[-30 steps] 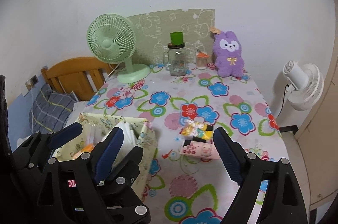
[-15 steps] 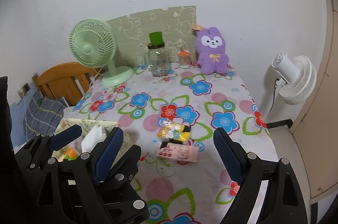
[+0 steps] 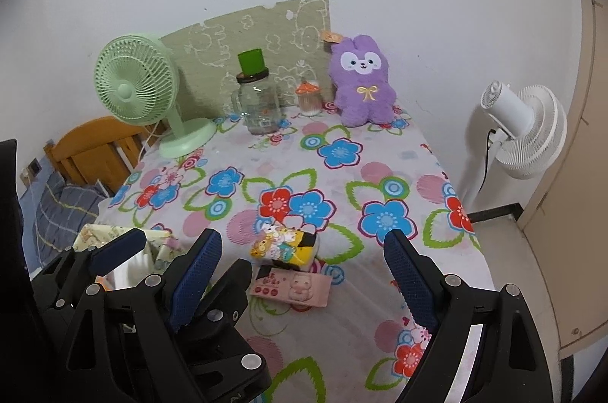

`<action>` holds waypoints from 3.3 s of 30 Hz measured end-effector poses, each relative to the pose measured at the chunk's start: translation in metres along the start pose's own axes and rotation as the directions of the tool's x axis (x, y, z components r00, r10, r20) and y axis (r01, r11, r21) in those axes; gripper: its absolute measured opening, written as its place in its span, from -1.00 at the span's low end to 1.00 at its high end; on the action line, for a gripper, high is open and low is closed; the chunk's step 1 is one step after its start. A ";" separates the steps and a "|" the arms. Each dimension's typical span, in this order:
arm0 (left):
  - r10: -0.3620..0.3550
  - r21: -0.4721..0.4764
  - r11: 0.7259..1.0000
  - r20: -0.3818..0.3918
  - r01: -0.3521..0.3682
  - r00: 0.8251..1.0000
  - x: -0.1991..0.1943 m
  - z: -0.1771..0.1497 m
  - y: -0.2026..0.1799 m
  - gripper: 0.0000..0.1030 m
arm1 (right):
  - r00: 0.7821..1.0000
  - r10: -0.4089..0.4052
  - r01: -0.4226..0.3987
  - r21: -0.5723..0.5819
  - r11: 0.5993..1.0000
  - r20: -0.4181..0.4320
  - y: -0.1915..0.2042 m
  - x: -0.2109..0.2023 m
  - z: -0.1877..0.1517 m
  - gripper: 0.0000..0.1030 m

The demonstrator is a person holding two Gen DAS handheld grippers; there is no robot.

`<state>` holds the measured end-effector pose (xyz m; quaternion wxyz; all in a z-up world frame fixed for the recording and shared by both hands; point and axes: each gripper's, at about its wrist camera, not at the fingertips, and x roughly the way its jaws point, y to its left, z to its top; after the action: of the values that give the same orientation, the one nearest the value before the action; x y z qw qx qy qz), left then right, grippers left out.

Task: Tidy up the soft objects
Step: 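Withdraw both tools from the box toward the yellow and pink packs, then grasp the yellow cartoon tissue pack with the right tool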

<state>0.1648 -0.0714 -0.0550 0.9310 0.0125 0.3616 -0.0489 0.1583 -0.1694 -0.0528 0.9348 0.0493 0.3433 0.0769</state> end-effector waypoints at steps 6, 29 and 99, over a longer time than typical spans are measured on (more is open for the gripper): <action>0.018 -0.051 0.998 -0.023 -0.020 1.000 0.022 0.002 0.001 0.82 | 1.000 -0.015 0.015 0.010 1.000 -0.013 -0.009 0.020 0.004 0.74; 0.070 0.001 0.998 -0.070 -0.070 0.995 0.075 -0.009 -0.014 0.69 | 0.994 -0.006 0.010 0.038 0.999 -0.110 -0.034 0.094 -0.013 0.74; -0.054 0.038 0.997 -0.297 0.068 0.953 0.113 -0.051 -0.028 0.84 | 0.957 0.104 -0.165 -0.213 0.963 -0.270 -0.036 0.140 -0.045 0.17</action>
<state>0.2107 -0.1052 -0.1685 0.8638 0.0308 0.4958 -0.0840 0.2388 -0.1777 -0.1810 0.8744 -0.0476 0.4455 0.1862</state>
